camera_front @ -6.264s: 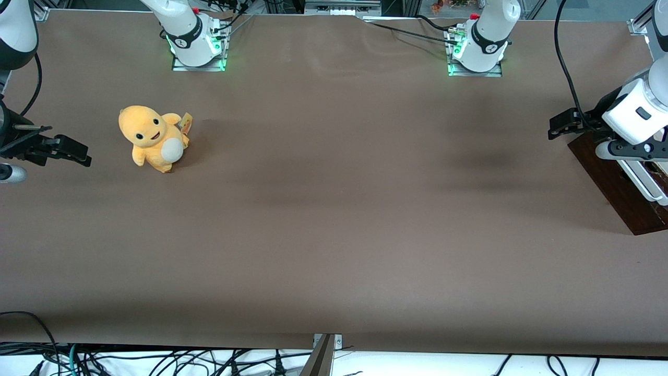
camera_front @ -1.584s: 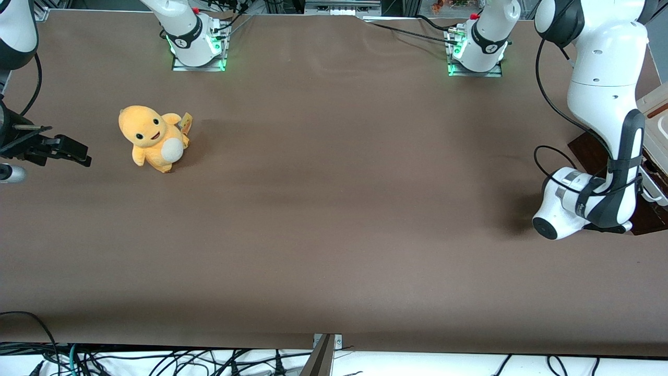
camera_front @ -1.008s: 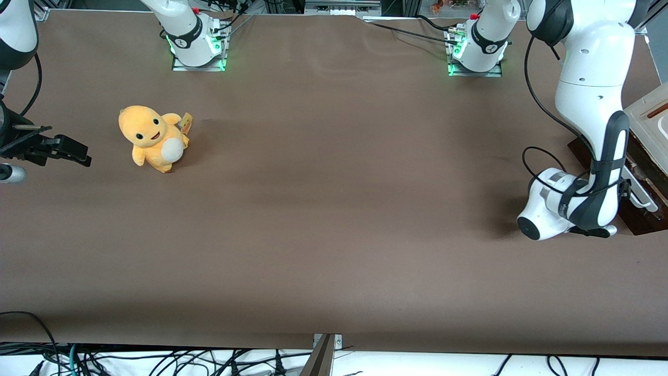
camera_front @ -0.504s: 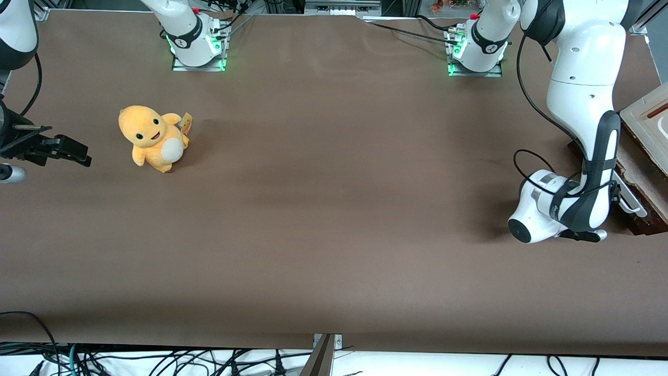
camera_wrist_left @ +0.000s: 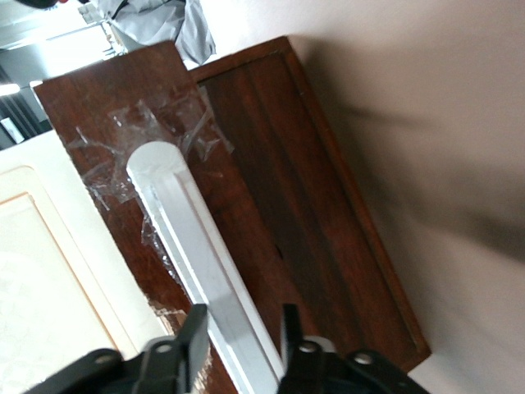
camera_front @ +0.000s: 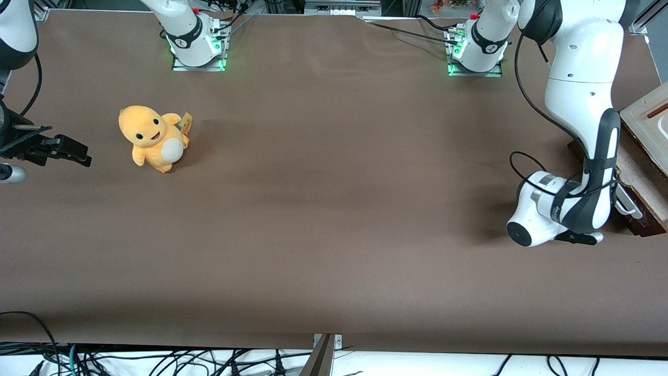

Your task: Open lower drawer with left arm only

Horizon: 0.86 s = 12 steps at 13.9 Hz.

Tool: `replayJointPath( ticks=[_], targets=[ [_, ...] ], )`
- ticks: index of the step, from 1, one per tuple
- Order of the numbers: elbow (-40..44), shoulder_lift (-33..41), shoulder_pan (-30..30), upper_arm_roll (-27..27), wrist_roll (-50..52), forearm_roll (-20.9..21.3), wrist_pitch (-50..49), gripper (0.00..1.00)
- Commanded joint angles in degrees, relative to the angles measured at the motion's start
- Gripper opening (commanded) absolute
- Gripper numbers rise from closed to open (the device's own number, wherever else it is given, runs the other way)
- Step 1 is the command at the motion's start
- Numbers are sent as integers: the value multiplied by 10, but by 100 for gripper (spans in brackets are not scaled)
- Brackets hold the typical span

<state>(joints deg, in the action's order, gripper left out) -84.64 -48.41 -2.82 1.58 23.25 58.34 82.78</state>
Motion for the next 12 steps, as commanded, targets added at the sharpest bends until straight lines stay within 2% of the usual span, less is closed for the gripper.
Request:
replayJointPath(
  ticks=[1,2,3,5,6,8,10,12],
  targets=[
    [28,-5,-9,-3,-21,-19,-2,100],
    [47,-5,-9,-10,-25,-22,-3,100],
    [59,-6,-8,-12,-26,-42,-3,100],
    [79,-1,-8,-13,-27,-103,-3,100],
    [105,0,-8,-14,-27,-147,-3,100],
    [147,14,-5,-14,-27,-264,-5,100],
    [152,46,2,-12,-27,-403,-3,100],
    [152,83,15,-14,-29,-495,1,100]
  ],
)
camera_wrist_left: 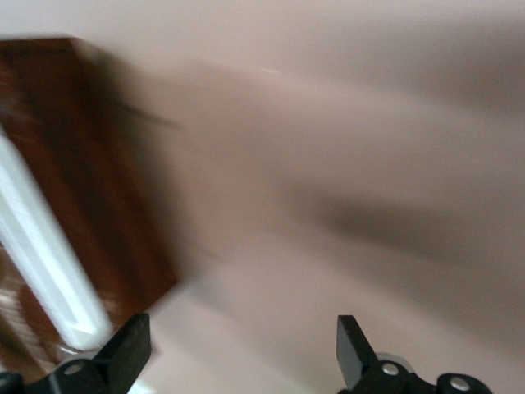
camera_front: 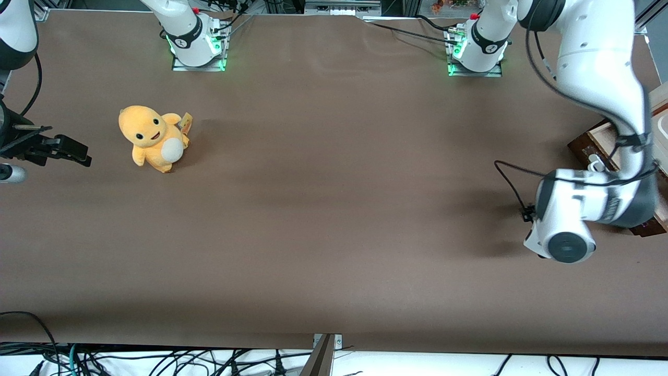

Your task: Open lower drawer with left arm only

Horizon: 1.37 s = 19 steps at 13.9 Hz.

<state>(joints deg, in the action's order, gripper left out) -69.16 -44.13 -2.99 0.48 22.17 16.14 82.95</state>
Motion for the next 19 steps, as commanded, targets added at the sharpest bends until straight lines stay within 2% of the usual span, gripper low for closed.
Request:
replayJointPath(
  ticks=[1,3,6,8,10,13,19],
  targets=[
    [-3,56,27,-3,-19,-114,0,100],
    [3,83,50,-4,-62,-171,2,100],
    [-6,138,111,-13,-177,-198,35,100],
    [-49,186,108,-9,-244,-199,44,100],
    [-89,241,92,-3,-252,-195,64,100],
    [-178,344,40,10,-275,-164,113,100],
    [-258,411,11,9,-291,-140,112,100]
  ],
)
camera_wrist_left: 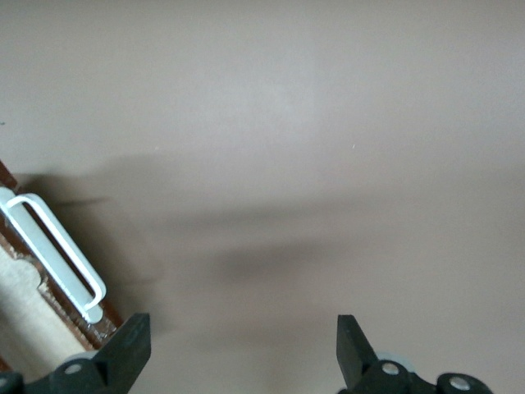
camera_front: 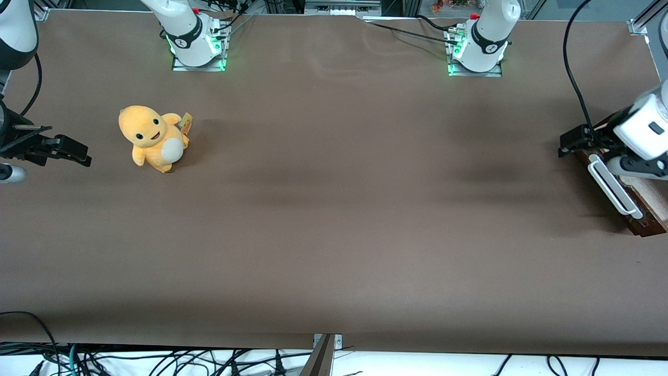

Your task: Open lower drawer with left arm only

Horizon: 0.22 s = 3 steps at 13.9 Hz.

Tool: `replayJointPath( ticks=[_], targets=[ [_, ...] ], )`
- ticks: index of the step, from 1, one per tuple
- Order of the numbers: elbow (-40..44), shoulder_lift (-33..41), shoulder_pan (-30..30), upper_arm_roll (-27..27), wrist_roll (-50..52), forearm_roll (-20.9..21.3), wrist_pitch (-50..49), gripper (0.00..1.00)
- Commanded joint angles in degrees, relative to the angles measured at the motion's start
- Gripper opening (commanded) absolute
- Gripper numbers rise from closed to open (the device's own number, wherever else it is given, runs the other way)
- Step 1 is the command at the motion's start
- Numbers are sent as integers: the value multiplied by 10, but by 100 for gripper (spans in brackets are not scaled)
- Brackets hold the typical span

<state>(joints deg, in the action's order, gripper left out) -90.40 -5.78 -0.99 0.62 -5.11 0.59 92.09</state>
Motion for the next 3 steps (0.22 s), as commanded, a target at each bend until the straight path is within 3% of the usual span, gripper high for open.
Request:
replayJointPath(
  ticks=[1,3],
  targets=[
    [-48,29,-8,8,-19,15,20,100],
    [-48,29,-7,8,-20,14,20,100]
  ],
)
